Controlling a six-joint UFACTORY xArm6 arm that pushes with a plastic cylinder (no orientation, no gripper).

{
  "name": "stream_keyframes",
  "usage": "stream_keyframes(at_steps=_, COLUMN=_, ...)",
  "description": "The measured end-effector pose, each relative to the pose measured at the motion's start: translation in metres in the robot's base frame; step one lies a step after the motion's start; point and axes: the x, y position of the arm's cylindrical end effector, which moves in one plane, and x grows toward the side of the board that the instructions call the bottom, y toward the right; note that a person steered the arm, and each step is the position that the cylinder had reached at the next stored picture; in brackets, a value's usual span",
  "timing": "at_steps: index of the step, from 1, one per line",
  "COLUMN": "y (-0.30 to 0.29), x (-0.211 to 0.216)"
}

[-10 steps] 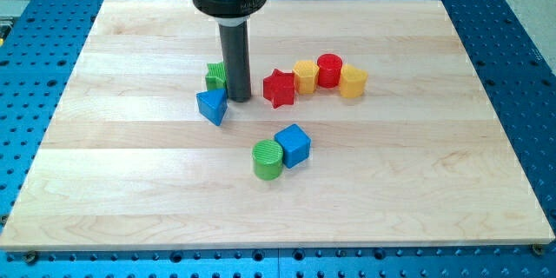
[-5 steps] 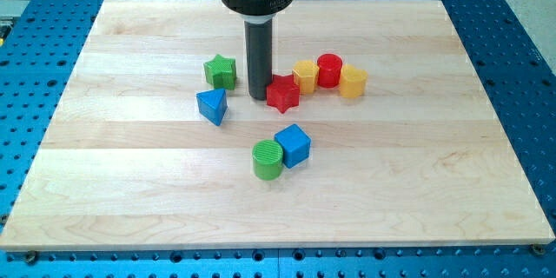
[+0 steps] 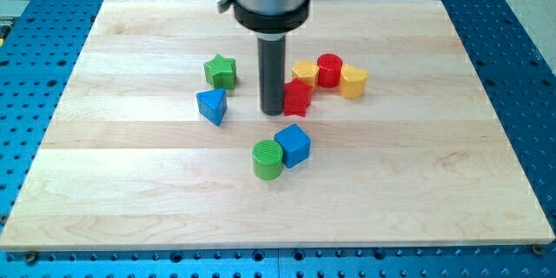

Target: Separate the blue triangle from the green star

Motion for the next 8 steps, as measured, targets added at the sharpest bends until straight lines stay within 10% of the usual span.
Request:
stream_keyframes(at_steps=2, y=0.031, x=0.000)
stream_keyframes(at_steps=8, y=-0.125, x=0.047)
